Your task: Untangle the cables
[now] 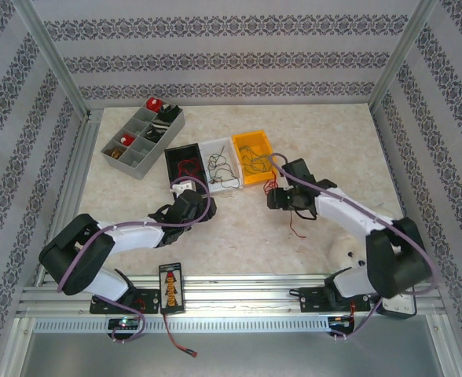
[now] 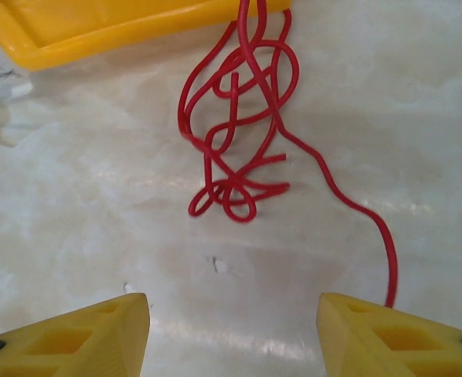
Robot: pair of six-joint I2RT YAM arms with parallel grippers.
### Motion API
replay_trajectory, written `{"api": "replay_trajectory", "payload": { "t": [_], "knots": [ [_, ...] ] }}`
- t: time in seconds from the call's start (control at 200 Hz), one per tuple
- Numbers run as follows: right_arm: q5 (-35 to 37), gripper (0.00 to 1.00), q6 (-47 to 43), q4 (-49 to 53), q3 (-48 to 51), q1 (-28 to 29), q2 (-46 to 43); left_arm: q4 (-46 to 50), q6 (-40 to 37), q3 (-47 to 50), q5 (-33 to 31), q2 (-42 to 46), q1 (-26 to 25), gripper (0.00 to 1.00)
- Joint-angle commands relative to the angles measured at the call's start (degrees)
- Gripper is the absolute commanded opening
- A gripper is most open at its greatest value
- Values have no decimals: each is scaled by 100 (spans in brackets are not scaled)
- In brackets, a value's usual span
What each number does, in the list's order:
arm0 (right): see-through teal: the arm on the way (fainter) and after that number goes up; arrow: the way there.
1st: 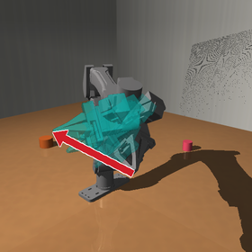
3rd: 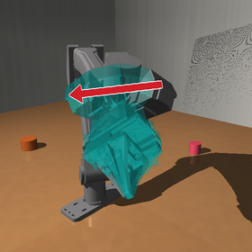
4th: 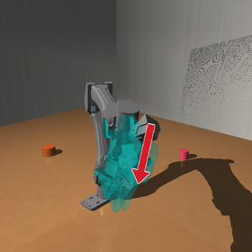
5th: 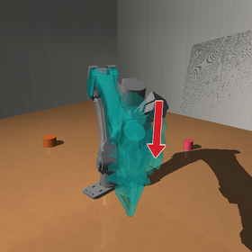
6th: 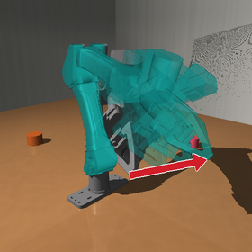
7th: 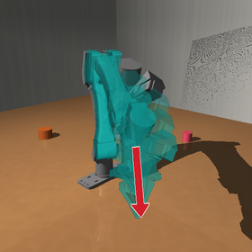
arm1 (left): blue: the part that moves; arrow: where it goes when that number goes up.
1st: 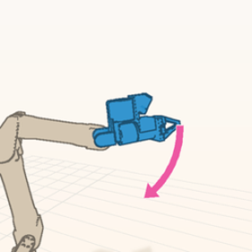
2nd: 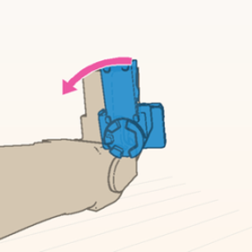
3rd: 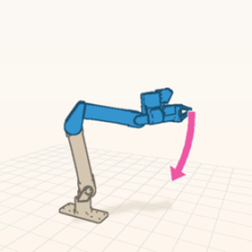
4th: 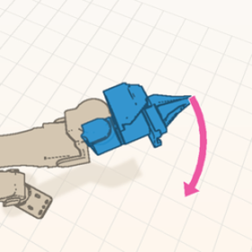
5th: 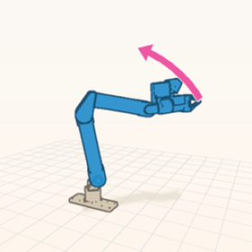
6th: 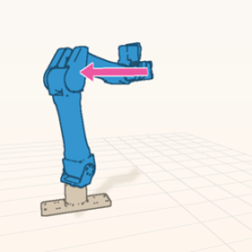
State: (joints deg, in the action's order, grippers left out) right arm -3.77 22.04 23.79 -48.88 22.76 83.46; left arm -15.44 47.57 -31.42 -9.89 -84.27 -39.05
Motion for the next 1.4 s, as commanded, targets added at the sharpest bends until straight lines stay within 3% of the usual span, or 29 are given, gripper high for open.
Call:
{"api": "replay_trajectory", "payload": {
  "t": [0.0,0.235,0.4,0.48,0.625,0.695,0.864,0.934,1.159,1.394],
  "knots": [
    [183,59,-314,114,-480,70,397,175,-77,-119,-57,138,-68,70],
    [344,55,-603,193,-986,113,1256,279,-59,-107,-110,232,-68,70],
    [429,48,-658,52,-1157,192,1714,252,-45,-110,-75,214,-68,70],
    [406,38,-619,-1,-1250,217,1893,227,-37,-119,-49,201,-68,70],
    [261,6,-412,-195,-1190,228,1877,154,-157,-101,23,243,-74,70],
    [-64,0,-248,-359,-1072,207,1719,-14,-328,-60,157,283,-92,70],
    [-2251,0,530,-1170,-596,61,1069,-580,-766,100,614,303,-214,70],
    [-2834,0,664,-1254,-490,95,749,-971,-860,252,812,352,-244,71],
    [-3517,0,1409,-1582,-113,-99,-234,-1838,-1130,729,1185,673,-244,72],
    [-4089,0,2174,-2089,-6,-120,-482,-2663,-1422,702,1761,474,-320,74]
  ]
}}
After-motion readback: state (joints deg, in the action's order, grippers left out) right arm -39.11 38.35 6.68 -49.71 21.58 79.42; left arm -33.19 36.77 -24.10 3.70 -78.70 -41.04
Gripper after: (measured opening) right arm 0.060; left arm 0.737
